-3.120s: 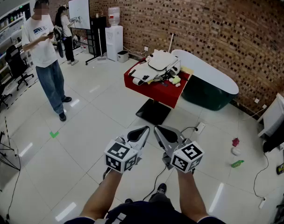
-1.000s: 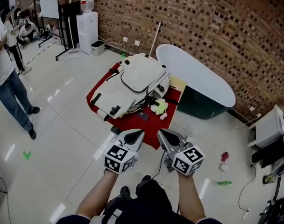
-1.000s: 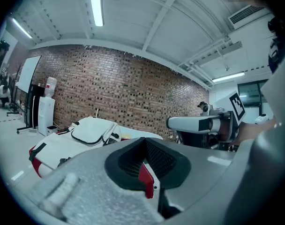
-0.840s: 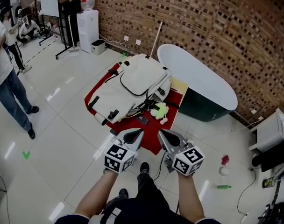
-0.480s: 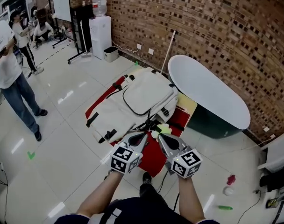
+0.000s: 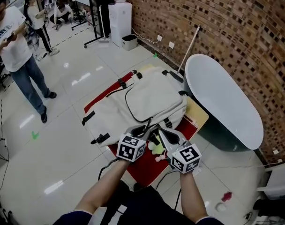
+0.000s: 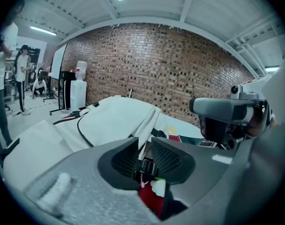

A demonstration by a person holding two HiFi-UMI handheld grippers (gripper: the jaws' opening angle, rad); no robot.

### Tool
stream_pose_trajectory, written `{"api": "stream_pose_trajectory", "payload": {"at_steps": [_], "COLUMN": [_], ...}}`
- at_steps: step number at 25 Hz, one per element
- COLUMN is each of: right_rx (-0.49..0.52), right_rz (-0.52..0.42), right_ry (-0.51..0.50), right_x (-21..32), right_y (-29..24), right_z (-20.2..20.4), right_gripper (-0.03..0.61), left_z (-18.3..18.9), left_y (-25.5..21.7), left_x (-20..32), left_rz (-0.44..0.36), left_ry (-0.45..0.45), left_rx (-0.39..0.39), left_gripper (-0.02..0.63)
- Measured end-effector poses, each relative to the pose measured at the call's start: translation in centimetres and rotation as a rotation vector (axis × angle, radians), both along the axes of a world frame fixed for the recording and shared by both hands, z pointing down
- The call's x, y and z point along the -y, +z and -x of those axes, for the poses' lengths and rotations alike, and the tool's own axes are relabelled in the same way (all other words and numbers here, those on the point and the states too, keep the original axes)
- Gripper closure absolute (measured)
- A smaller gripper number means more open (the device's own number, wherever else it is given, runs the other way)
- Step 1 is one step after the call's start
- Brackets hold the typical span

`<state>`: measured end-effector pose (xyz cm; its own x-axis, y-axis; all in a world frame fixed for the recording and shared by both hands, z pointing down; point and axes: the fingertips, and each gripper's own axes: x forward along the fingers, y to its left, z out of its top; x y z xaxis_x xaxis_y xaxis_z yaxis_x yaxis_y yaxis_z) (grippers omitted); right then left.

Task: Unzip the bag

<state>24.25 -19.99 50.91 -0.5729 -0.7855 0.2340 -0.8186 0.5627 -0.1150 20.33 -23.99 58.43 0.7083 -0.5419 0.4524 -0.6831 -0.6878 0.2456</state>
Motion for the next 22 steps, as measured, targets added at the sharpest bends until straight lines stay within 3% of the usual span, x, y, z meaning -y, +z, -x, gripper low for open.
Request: {"api": "stream_pose_trajectory", "payload": {"at_steps": [4, 10, 15, 16, 19, 22], "right_rx": [-0.052, -0.170, -0.298, -0.322, -0.417, -0.520], "right_rz": [0.011, -0.003, -0.015, -0.014, -0.011, -0.012], "right_ry": [-0.050, -0.092, -0.154, -0.174, -0.240, -0.303], "right_x": [2.5, 6.6, 8.7, 8.9, 9.7, 10.5], "right_y": [1.7, 3.3, 4.1, 4.4, 5.8, 6.9], "right_z": [-0.2, -0.8, -0.8, -0.7, -0.4, 0.4], "right_gripper": [0.572, 0.572, 0.563, 0.495, 0.494, 0.494], "left_z": [-0.6, -1.7, -2.0, -2.2, -2.4, -1.8], "left_y": [2.9, 6.0, 7.7, 7.7, 7.2, 6.9], "left_x": [1.9, 3.3, 4.1, 4.0, 3.7, 3.2], "left_rz": [0.064, 0.162, 0.194, 0.204, 0.225, 0.245], "left_ry": [-0.041, -0.056, -0.053, -0.045, -0.023, -0.011], "left_rx": [0.047, 0.080, 0.134, 0.132, 0.113, 0.104], "left_gripper": [0.492, 0.489, 0.492, 0.502, 0.554, 0.566]}}
